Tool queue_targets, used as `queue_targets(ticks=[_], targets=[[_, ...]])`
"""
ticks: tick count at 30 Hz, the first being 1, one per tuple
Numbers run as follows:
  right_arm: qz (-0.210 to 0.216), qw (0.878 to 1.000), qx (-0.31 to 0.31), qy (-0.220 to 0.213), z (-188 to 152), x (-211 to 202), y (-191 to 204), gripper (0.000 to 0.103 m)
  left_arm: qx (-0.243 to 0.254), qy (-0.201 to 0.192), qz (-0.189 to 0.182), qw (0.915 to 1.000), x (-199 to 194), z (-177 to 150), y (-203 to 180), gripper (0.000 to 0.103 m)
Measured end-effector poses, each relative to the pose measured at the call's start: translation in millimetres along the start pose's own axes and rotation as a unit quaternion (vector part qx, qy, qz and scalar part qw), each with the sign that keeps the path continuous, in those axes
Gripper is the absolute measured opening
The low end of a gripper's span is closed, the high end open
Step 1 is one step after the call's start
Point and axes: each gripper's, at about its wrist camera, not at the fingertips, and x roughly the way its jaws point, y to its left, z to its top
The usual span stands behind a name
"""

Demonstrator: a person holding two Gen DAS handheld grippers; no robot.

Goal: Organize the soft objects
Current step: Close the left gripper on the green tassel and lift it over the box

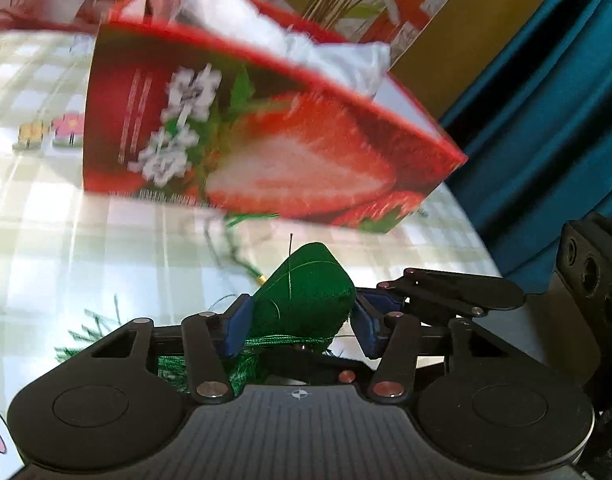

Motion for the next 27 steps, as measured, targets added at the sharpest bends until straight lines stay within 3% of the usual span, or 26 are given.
queue_targets(ticks=[9, 18, 22, 27], targets=[[-0.007, 0.994, -0.044, -0.102, 70.0, -67.5, 1.7, 0.051, 0.069, -0.105, -0.008, 0.9921, -64.4, 70.5, -44.8, 0.055], [-0.038, 0.977, -0.091, -0.187, 163.1, -120.8, -5.0, 0.052, 0.139, -0.188, -0.001, 0.9723, -97.8, 148.6, -89.5, 0.056], [-0.051, 0.973, -0.093, -0.204, 184.9, -119.7, -16.0, 0.053, 0.159, -0.194, 0.007, 0.968, -87.8, 164.0, -99.3, 0.056], [-0.058, 0.98, -0.064, -0.18, 180.5, -94.2, -40.8, 0.053, 0.151, -0.157, 0.011, 0.976, -47.4, 172.6, -88.6, 0.056]])
